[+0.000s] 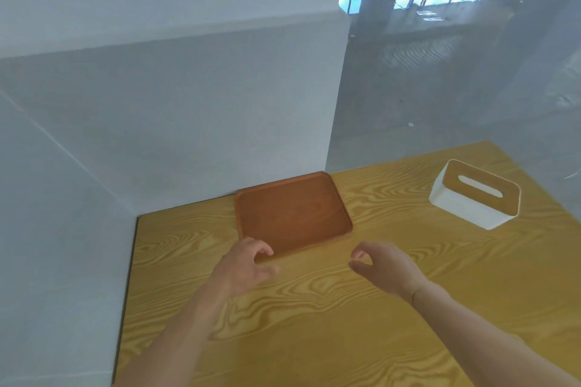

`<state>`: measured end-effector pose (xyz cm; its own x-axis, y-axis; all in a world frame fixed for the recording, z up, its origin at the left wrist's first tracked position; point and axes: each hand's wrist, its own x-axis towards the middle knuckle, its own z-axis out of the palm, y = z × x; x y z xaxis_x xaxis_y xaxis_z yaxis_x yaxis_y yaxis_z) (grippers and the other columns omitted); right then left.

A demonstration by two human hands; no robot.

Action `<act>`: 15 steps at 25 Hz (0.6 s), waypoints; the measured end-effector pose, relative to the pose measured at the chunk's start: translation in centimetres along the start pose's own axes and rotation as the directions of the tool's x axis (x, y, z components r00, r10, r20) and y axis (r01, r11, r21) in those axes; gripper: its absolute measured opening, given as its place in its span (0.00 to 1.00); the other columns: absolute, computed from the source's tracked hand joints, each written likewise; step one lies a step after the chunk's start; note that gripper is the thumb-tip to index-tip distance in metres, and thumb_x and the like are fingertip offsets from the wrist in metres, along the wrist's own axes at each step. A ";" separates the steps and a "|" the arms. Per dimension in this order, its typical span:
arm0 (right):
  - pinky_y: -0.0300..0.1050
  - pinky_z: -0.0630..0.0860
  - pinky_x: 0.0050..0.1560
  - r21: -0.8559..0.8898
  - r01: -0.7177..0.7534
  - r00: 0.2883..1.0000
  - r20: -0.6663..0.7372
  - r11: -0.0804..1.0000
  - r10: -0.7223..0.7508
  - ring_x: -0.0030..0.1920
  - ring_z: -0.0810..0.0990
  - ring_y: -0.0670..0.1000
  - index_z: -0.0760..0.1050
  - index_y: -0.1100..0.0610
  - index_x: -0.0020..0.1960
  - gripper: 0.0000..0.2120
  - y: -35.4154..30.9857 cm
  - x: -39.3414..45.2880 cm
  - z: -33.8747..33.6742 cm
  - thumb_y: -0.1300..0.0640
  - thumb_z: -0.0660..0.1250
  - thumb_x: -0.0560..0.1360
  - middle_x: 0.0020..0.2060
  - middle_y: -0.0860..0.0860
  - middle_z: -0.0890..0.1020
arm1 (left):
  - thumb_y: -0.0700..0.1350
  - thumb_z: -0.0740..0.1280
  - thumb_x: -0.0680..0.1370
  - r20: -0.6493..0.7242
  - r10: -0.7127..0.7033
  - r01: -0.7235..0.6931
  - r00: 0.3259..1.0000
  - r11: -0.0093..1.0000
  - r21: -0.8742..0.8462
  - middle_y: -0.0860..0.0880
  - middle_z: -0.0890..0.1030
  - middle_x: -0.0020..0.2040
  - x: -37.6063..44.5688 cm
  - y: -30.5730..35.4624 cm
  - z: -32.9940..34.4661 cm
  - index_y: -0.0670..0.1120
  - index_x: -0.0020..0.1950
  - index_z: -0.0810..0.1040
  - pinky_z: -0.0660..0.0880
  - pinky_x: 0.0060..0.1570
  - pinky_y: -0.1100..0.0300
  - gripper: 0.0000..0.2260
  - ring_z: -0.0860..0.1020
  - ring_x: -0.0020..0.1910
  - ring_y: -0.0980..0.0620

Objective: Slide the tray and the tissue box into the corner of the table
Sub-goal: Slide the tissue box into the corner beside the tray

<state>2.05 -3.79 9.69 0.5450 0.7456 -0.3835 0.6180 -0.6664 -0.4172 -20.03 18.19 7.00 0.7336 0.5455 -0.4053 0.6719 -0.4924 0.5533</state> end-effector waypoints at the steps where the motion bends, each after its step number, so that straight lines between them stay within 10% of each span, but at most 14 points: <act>1: 0.45 0.73 0.52 -0.002 0.009 1.000 -0.022 1.000 -0.009 0.59 0.77 0.46 0.78 0.45 0.58 0.12 0.5 -1.0 -0.5 0.42 0.64 0.78 0.58 0.43 0.81 | 0.63 0.69 0.72 0.018 0.035 -0.035 0.999 0.999 0.009 0.57 0.73 0.62 -0.6 0.7 0.0 0.56 0.61 0.76 0.69 0.60 0.59 0.20 0.72 0.61 0.57; 15: 0.49 0.72 0.61 -0.009 -0.131 0.972 -0.199 0.991 0.127 0.64 0.75 0.49 0.76 0.45 0.63 0.16 20.4 -20.7 -6.2 0.41 0.63 0.78 0.64 0.43 0.79 | 0.55 0.72 0.75 0.148 0.275 -0.294 0.950 0.947 0.128 0.52 0.76 0.58 -5.1 21.6 12.3 0.48 0.61 0.79 0.68 0.59 0.61 0.19 0.75 0.61 0.51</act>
<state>6.83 -32.77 14.22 0.7207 0.6418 -0.2620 0.5463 -0.7585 -0.3554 -7.93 -3.60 12.04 0.8966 0.2826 -0.3410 0.4341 -0.7134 0.5502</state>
